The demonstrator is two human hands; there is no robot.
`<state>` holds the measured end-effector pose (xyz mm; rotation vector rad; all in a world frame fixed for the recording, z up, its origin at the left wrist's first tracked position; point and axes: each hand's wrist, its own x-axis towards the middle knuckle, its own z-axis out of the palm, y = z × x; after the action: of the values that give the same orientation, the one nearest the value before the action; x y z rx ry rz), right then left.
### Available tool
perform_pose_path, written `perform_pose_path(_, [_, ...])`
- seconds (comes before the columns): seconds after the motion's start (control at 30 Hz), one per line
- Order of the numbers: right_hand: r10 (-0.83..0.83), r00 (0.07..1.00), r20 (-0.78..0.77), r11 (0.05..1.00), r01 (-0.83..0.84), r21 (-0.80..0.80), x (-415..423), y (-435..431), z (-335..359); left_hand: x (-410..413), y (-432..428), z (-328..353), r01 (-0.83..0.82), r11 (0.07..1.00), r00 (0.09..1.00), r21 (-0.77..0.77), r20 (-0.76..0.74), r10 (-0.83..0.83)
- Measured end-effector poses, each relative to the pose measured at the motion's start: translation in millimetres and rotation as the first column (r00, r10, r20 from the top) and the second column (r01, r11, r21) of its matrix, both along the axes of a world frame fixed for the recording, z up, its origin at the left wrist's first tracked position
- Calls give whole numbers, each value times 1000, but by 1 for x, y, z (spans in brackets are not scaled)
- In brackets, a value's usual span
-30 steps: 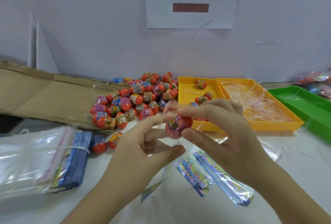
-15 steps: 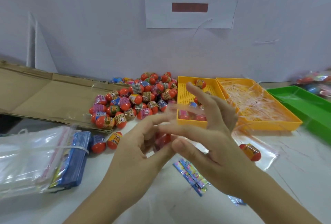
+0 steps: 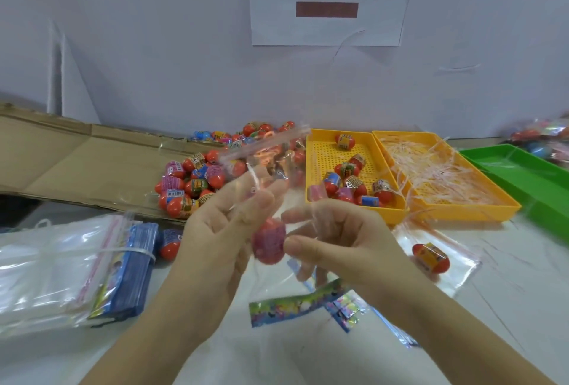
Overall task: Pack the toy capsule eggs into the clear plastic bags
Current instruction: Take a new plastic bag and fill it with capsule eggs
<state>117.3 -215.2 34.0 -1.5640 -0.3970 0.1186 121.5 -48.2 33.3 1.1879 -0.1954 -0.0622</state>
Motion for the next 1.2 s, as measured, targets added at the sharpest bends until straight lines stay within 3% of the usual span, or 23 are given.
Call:
perform_pose_path(0.13, [-78, 997, 10, 995, 77, 68, 2, -3, 4, 2, 2, -4, 117, 991, 991, 73, -79, -111])
perform_pose_path(0.27, [-78, 997, 14, 997, 78, 14, 3, -1, 0, 3, -3, -7, 72, 996, 991, 54, -121, -66])
perform_pose_path(0.33, [-113, 993, 27, 992, 114, -44, 5, -4, 2, 4, -3, -6, 0, 1000, 993, 2, -120, 0])
perform_pose_path(0.4, [-214, 965, 151, 952, 241, -191, 10, -19, 9, 7, 0, -7, -70, 997, 989, -39, -133, 64])
perform_pose_path(0.47, [-299, 906, 300, 802, 408, -435, 16, -45, 22, 10, 2, -7, -121, 991, 984, -56, -138, 112])
perform_pose_path(0.53, [-261, 891, 372, 430, 452, -782, 21, -79, 31, 11, 4, -8, -161, 985, 978, -68, -147, 150])
perform_pose_path(0.57, [-243, 918, 312, 240, 369, -898, 22, -94, 32, 12, 5, -9, -176, 982, 975, -66, -150, 165])
perform_pose_path(0.6, [-266, 943, 202, 121, 241, -963, 23, -106, 32, 11, 5, -10, -185, 981, 973, -61, -153, 174])
perform_pose_path(0.63, [-321, 944, 78, 98, 115, -989, 22, -114, 31, 12, 5, -11, -194, 980, 971, -48, -155, 185])
perform_pose_path(0.73, [-425, 900, -94, 189, -14, -982, 20, -123, 29, 12, 4, -12, -211, 978, 965, 2, -156, 208])
perform_pose_path(0.87, [-385, 916, -112, 207, -32, -978, 28, -117, 21, 11, 4, -12, -211, 977, 965, 4, -161, 209])
perform_pose_path(0.93, [-334, 942, -37, 244, 49, -969, 29, -115, 22, 11, 3, -11, -194, 981, 966, -30, -178, 185])
perform_pose_path(1.0, [-272, 953, 135, 412, 242, -879, 26, -113, 29, 11, 3, -10, -159, 987, 972, -31, -181, 151])
perform_pose_path(1.07, [-262, 925, 276, 701, 379, -605, 21, -106, 38, 11, 2, -10, -129, 992, 975, -14, -183, 124])
perform_pose_path(1.13, [-223, 926, 305, 925, 300, -233, 14, -93, 43, 10, 0, -12, -95, 995, 981, 20, -166, 98])
perform_pose_path(1.2, [-139, 925, 354, 987, 159, -28, 9, -77, 43, 8, -3, -14, -85, 992, 989, 97, -109, 96])
